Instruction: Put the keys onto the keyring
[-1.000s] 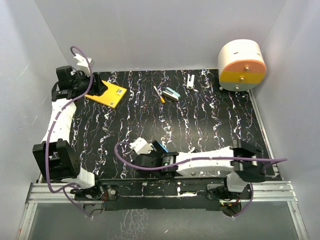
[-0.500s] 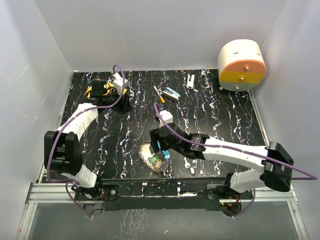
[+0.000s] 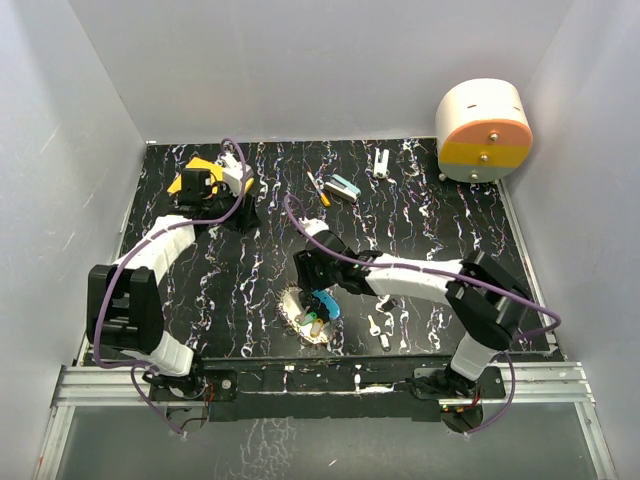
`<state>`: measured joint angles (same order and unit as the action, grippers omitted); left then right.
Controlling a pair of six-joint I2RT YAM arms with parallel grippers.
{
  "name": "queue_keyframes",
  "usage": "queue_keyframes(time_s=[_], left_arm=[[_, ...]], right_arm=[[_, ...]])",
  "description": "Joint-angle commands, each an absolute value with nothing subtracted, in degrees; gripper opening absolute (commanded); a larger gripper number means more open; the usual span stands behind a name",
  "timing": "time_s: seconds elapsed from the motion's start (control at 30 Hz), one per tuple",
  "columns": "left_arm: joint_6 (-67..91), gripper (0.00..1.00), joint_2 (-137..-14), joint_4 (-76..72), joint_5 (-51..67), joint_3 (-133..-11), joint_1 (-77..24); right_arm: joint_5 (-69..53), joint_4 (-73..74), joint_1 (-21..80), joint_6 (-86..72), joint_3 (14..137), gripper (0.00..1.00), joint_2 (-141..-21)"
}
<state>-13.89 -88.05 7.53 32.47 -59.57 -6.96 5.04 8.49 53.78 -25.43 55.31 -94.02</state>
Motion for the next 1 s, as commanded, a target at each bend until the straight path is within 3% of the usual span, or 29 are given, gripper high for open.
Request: queue_keyframes(time_s=[0.0, 0.17, 0.4, 0.97], left_arm=[[-13.99, 0.50, -84.39, 6.15, 32.47, -58.81, -5.95], [-13.99, 0.50, -84.48, 5.77, 32.45, -58.40, -5.71], [-13.81, 0.50, -84.64, 5.12, 32.67, -58.01, -5.63], [-13.65, 0.50, -84.77, 4.61, 32.87, -58.01, -5.32]], right_arm=[[0.72, 1.14, 53.20, -23.75, 60.61, 0.49, -97.35], [-0.44, 0.31, 52.38, -23.47, 62.15, 0.46, -99.67], [-3.02, -0.49, 50.47, -23.38, 61.40, 0.32, -102.26], [-5.72, -1.36, 49.75, -23.30, 61.09, 0.32, -104.85]])
